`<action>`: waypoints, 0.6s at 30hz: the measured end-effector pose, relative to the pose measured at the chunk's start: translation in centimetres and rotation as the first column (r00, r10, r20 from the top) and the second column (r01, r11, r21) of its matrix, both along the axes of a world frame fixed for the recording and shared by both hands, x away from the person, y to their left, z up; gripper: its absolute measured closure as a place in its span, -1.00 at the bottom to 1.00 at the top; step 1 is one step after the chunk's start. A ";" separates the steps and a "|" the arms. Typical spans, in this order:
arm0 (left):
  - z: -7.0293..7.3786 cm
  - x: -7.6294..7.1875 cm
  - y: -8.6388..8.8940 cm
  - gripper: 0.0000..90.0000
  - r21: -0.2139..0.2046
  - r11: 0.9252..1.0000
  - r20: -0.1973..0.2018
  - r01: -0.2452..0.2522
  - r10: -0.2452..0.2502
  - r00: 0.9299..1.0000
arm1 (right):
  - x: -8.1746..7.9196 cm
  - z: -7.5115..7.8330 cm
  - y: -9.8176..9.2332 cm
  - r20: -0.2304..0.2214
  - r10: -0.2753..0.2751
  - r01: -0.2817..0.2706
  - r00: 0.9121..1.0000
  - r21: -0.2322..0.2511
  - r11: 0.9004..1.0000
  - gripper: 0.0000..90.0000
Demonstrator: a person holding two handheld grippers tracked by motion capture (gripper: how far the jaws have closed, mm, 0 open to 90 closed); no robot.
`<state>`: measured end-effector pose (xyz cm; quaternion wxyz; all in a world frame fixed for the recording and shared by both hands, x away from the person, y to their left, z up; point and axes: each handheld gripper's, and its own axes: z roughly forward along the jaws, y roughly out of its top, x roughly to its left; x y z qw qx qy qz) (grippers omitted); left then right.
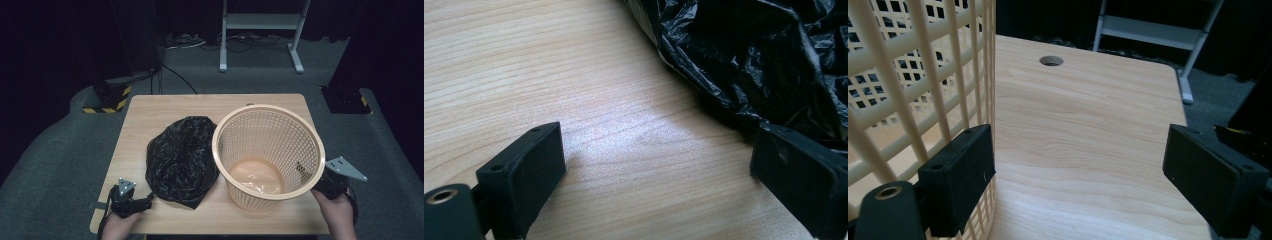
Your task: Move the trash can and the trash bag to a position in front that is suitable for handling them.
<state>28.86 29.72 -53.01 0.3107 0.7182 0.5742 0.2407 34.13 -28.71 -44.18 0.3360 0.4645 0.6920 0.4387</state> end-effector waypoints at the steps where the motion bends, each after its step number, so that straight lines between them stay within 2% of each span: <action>1: 0.0 0.0 0.0 -0.84 0.000 1.000 0.000 0.000 0.000 1.000 | 0.1 0.0 0.4 0.000 0.008 -0.008 1.000 -0.001 1.000 -0.72; 7: 0.0 0.0 0.0 -0.84 0.001 1.000 -0.001 0.001 -0.001 1.000 | 0.3 -0.2 1.7 -0.006 0.034 -0.034 0.999 -0.003 0.999 -0.72; 11: 0.0 0.0 0.0 -0.83 0.000 1.000 0.002 0.002 -0.002 1.000 | 0.2 -0.9 1.2 -0.028 0.021 -0.021 0.999 0.002 1.000 -0.72; 13: 0.0 -0.1 0.0 -0.79 -0.003 1.000 0.009 0.008 -0.008 1.000 | 0.2 -2.1 0.6 -0.067 0.012 -0.013 0.998 -0.002 1.000 -0.72; 14: 0.1 -0.1 0.1 -0.76 -0.007 1.000 0.008 0.005 -0.005 1.000 | 0.2 -3.4 0.0 -0.112 0.003 -0.004 0.994 -0.013 1.000 -0.72; 15: 0.1 -0.1 0.1 -0.76 -0.011 1.000 0.010 0.004 -0.004 1.000 | 0.2 -3.4 0.0 -0.112 0.003 -0.004 0.994 -0.013 1.000 -0.72; 16: 0.1 -0.1 0.2 -0.76 -0.014 1.000 0.010 0.007 -0.007 1.000 | 0.2 -3.9 -0.1 -0.132 -0.001 -0.001 0.991 -0.017 1.000 -0.72; 18: 0.1 -0.2 0.2 -0.75 -0.013 1.000 0.014 0.020 -0.020 1.000 | 0.2 -5.4 -0.6 -0.187 -0.006 0.000 0.982 -0.033 0.999 -0.72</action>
